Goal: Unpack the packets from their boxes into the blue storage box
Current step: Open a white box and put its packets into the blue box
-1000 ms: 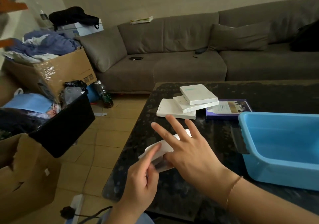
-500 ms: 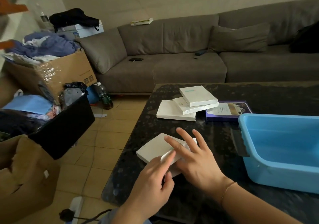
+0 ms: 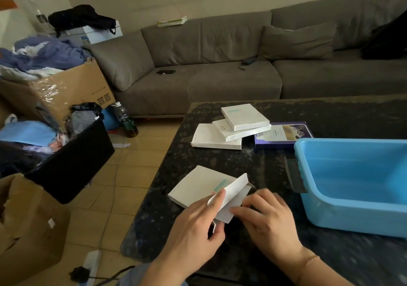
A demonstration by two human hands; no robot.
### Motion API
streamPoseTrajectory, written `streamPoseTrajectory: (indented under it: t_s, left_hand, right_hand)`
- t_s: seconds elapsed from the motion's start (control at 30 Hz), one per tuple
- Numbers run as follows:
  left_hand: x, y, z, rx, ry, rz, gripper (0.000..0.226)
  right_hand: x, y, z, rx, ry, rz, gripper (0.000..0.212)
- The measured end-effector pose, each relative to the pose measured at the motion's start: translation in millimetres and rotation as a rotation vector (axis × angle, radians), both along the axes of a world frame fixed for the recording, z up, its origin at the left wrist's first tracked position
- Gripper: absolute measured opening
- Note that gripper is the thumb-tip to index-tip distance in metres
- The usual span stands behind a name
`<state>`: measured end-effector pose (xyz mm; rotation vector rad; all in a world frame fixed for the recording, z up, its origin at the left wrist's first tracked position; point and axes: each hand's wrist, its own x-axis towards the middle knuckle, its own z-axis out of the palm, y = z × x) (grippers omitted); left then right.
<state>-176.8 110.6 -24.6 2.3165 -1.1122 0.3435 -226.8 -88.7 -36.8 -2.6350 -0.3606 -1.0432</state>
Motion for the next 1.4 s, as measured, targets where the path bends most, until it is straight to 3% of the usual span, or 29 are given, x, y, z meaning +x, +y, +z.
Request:
streamPoseTrajectory:
  t_s: [0.07, 0.13, 0.2, 0.27, 0.3, 0.4, 0.57, 0.73, 0.87, 1.0, 1.2, 1.23, 1.3, 1.37, 1.4]
  left_hand:
    - [-1, 0, -1, 0.022, -0.023, -0.013, 0.072]
    - [-1, 0, -2, 0.049, -0.043, -0.027, 0.075]
    - [0, 1, -2, 0.053, -0.058, -0.031, 0.077]
    - [1, 1, -2, 0.059, -0.071, -0.034, 0.072]
    - [1, 0, -1, 0.073, -0.084, -0.045, 0.069]
    - [5, -2, 1, 0.151, -0.147, -0.099, 0.068]
    - [19, -5, -4, 0.165, -0.151, -0.072, 0.077]
    - [19, -5, -6, 0.168, -0.137, -0.08, 0.08]
    - [21, -4, -10, 0.133, -0.143, -0.069, 0.083]
    - [26, 2, -13, 0.143, -0.112, -0.03, 0.089]
    - [21, 5, 8, 0.5, 0.249, -0.13, 0.084]
    - [19, 4, 20, 0.489, 0.361, -0.17, 0.078]
    - [10, -4, 50, 0.234, 0.505, -0.224, 0.067]
    - [6, -28, 82, 0.015, 0.45, -0.257, 0.065]
    - [6, -44, 98, -0.001, 0.46, -0.27, 0.064]
  right_hand:
    - [-8, 6, 4, 0.216, 0.131, -0.017, 0.014]
    - [-14, 15, 18, 0.722, 0.342, -0.103, 0.007]
    - [-9, 21, 30, 1.097, 0.654, -0.192, 0.016]
    - [-4, 25, 35, 1.151, 0.897, -0.18, 0.026]
    - [-2, 27, 37, 1.17, 0.913, -0.166, 0.025]
    - [2, 29, 37, 1.277, 0.859, -0.167, 0.02]
    - [-4, 28, 40, 1.275, 0.874, -0.236, 0.019]
    - [-10, 19, 42, 1.526, 0.87, -0.206, 0.012]
    - [-9, 20, 37, 1.478, 0.855, -0.244, 0.031]
    - [-27, 12, 35, 1.386, 0.83, -0.29, 0.031]
    - [-69, -18, 42, 1.184, 0.841, -0.321, 0.028]
    - [-77, -24, 46, 1.128, 0.844, -0.313, 0.027]
    - [-90, -34, 59, 1.047, 0.866, -0.276, 0.024]
    - [-100, -47, 82, 0.93, 0.872, -0.151, 0.017]
    - [-103, -53, 97, 0.873, 0.867, -0.082, 0.016]
